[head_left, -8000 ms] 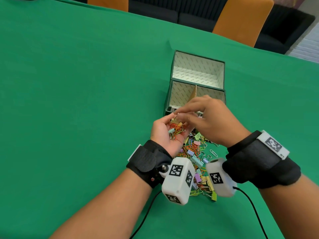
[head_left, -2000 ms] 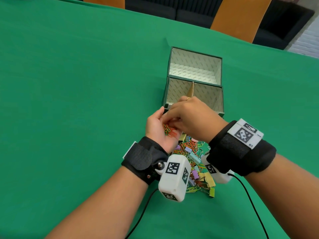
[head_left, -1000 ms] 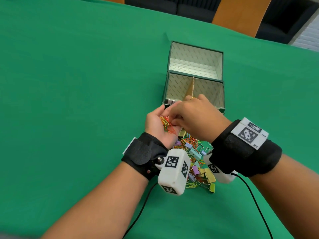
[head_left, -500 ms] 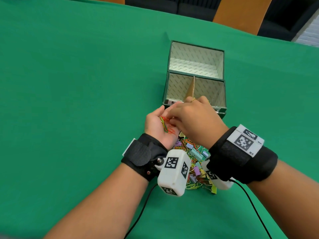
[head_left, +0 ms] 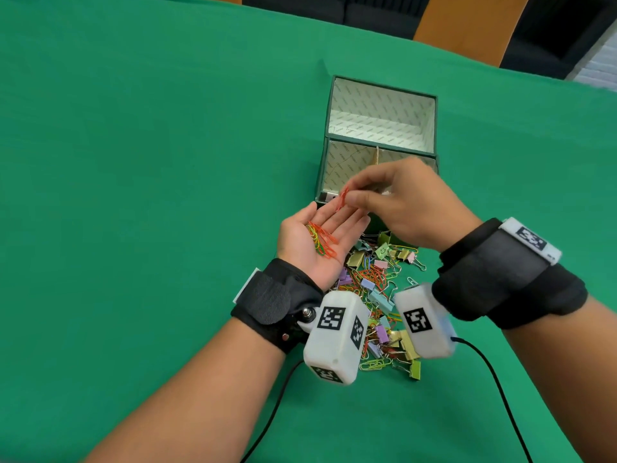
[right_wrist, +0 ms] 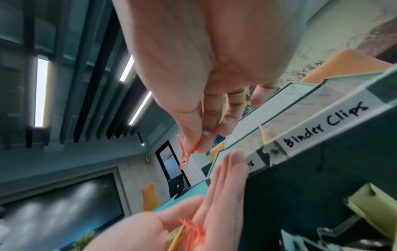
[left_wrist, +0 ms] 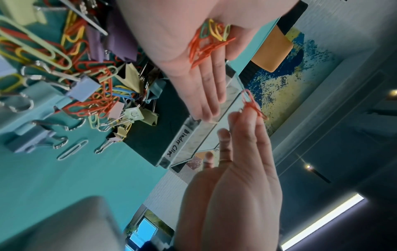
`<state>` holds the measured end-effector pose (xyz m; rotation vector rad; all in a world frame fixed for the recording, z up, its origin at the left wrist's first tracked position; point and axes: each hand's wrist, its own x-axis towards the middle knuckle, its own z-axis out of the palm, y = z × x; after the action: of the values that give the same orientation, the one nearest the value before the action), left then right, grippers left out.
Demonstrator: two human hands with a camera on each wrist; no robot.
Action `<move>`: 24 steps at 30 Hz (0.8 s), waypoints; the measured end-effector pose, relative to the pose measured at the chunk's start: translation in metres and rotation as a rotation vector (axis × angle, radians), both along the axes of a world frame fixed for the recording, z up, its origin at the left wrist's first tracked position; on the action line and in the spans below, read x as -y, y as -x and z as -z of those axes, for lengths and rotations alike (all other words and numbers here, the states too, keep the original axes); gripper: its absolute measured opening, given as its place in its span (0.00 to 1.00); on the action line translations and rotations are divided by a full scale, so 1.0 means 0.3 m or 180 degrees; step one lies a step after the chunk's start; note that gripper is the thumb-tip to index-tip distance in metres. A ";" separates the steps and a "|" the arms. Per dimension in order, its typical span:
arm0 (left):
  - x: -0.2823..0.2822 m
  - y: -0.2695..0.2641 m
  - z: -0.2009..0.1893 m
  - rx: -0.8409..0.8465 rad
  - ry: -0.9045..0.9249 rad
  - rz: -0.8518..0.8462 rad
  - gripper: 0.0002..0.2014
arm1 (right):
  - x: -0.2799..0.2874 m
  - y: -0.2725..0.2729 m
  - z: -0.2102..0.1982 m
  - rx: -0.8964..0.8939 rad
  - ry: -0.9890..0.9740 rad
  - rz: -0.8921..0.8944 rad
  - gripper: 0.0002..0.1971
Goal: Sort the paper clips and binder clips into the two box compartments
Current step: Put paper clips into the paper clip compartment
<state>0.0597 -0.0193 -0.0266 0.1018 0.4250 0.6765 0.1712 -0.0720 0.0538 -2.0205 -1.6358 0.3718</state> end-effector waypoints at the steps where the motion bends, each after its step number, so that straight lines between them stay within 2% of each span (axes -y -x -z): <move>1: -0.003 0.000 0.000 -0.0029 0.0001 0.0015 0.23 | -0.010 -0.007 -0.011 -0.0110 -0.0112 0.0022 0.03; 4: -0.010 0.001 0.005 -0.0052 -0.0002 0.0068 0.23 | -0.059 -0.039 -0.021 -0.0237 -0.0509 0.0275 0.03; 8: -0.015 0.002 0.011 -0.0031 -0.0003 0.0094 0.23 | -0.129 -0.065 0.001 0.0192 -0.0830 0.0673 0.05; 11: -0.019 0.006 0.014 -0.0027 -0.0016 0.0085 0.22 | -0.153 -0.068 0.032 0.0723 -0.0579 0.0781 0.06; 14: -0.018 0.008 0.013 -0.0094 -0.0054 0.0060 0.22 | -0.153 -0.060 0.058 0.1300 0.0123 0.0637 0.09; 16: -0.016 0.010 0.013 -0.0162 -0.0060 0.0041 0.22 | -0.143 -0.059 0.049 0.1271 0.0228 0.0634 0.10; 18: -0.011 0.014 0.009 -0.0237 -0.0071 0.0015 0.21 | -0.117 -0.049 0.015 0.1155 -0.0093 0.0627 0.10; 21: 0.000 0.015 -0.005 -0.0271 -0.0135 -0.0011 0.22 | -0.056 -0.011 -0.044 0.0714 -0.0426 0.0326 0.08; 24: 0.015 0.007 -0.010 -0.0275 -0.0191 -0.0096 0.22 | 0.004 0.038 -0.045 0.0709 0.0064 0.0016 0.07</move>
<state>0.0577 -0.0239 -0.0236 0.1822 0.4901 0.7165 0.1598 -0.0733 0.0674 -2.1446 -1.7629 0.1662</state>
